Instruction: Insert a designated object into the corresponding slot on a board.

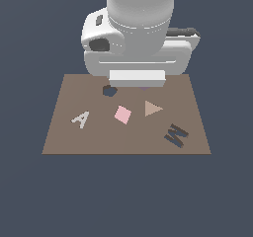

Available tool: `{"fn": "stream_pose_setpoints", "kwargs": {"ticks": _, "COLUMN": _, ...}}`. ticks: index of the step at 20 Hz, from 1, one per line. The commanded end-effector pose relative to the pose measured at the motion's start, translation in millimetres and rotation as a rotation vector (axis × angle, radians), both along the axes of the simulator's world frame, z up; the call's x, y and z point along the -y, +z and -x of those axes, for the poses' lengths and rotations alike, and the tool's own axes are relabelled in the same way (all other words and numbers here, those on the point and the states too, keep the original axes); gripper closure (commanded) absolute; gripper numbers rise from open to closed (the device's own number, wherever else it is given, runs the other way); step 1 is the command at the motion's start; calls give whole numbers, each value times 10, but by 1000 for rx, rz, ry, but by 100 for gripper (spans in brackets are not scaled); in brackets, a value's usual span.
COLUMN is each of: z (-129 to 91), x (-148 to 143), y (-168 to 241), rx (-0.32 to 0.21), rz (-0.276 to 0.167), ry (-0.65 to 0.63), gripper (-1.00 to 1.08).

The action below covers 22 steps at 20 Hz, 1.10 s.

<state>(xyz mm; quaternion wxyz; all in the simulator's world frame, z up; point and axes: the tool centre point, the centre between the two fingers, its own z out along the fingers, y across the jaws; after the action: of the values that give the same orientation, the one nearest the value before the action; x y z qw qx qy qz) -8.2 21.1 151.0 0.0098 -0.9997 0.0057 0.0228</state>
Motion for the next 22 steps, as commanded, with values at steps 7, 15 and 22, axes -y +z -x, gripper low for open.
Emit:
{"fn": "stream_pose_setpoints", "kwargs": {"ticks": 7, "z": 29, "x": 3, "y": -25, "rx": 1, "rz": 1, "ry": -26, "gripper": -92}}
{"fn": "stream_pose_setpoints", "kwargs": {"ticks": 15, "z": 156, "x": 7, "y": -135, "rx": 4, "rz": 6, "ry": -140, "gripper": -92}}
{"fn": "stream_pose_setpoints", "kwargs": {"ticks": 22, "z": 342, "x": -14, "y": -300, "rx": 10, "rz": 12, "ry": -308, "gripper": -92}}
